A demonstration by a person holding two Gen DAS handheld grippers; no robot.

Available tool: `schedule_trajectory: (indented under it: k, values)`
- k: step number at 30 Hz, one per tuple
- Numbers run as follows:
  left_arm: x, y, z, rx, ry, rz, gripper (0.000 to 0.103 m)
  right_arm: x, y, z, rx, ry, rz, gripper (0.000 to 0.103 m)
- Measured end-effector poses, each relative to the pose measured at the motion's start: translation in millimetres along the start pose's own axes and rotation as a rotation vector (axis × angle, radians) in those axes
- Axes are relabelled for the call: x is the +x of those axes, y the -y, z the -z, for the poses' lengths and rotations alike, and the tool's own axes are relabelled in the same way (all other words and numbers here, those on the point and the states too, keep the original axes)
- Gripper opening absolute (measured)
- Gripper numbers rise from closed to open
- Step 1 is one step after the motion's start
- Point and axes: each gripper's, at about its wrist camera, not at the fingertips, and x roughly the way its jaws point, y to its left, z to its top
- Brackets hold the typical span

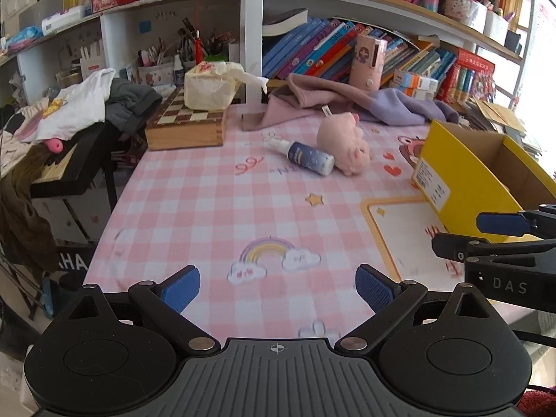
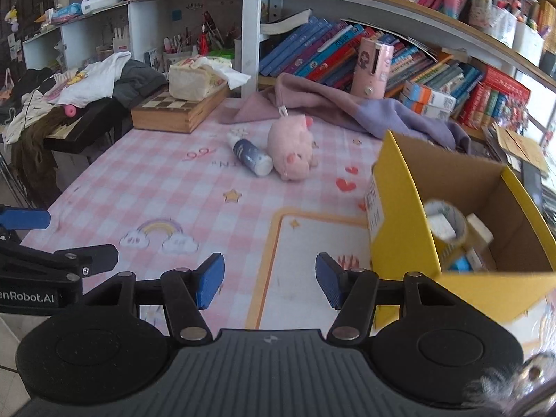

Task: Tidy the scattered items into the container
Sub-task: 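Move both tools toward the pink plush pig and blue spray bottle, then grasp the blue spray bottle with the left tool while the right tool grasps the pink pig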

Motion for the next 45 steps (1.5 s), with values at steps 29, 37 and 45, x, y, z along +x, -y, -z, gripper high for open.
schedule_trajectory:
  k: [29,37,45]
  values:
    - [189,6,-123,-0.062,-0.062,-0.023,0.098,206,54,-158,0.038,-0.113,-0.055,0.067]
    - [214,13,-137,-0.054,-0.054,0.0,0.096,260,59,-168,0.026,-0.234,-0.101,0.07]
    - [238,24,-142,-0.066,-0.079,0.004,0.087,270,78,-168,0.125,-0.253,-0.074,0.058]
